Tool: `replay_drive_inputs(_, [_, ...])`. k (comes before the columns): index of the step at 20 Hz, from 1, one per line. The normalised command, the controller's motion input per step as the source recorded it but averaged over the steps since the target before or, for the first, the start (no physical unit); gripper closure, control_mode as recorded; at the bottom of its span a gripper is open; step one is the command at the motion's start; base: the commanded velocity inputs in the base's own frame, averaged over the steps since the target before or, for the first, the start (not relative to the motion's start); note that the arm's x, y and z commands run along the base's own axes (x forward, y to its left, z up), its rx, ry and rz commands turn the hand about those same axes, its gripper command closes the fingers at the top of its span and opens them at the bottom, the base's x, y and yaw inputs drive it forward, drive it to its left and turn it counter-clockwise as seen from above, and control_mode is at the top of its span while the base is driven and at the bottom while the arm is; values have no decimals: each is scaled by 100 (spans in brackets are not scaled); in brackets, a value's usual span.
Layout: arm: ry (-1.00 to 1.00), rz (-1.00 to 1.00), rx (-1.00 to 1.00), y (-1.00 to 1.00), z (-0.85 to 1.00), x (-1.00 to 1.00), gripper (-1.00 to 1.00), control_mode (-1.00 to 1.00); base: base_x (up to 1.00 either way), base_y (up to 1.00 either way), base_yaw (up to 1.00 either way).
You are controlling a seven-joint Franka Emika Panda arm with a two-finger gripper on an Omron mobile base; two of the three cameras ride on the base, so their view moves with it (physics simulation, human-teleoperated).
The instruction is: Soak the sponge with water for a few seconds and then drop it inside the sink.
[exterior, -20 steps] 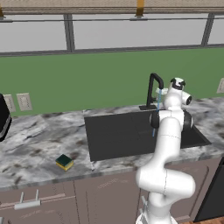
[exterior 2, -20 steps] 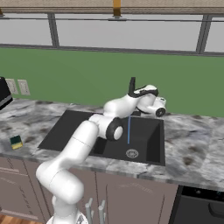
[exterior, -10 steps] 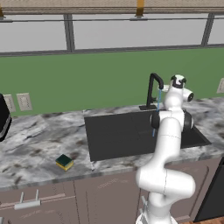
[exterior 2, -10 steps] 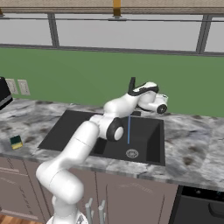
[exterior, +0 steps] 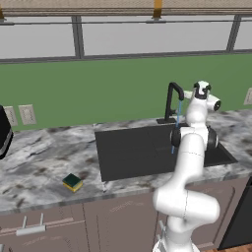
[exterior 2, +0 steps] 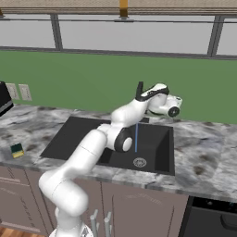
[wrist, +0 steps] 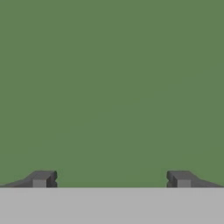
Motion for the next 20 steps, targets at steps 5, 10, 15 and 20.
replay_drive_inputs(5, [1,0,0,-1,37,-25,-100,-100,0,0,0])
replay_drive_inputs(10, [2,0,4,0,19,-77,-100,-100,0,0,0])
replay_drive_inputs(15, [0,0,3,0,6,-90,-100,-100,0,0,0])
replay_drive_inputs(20, [1,0,0,0,21,-94,-100,-100,0,0,0])
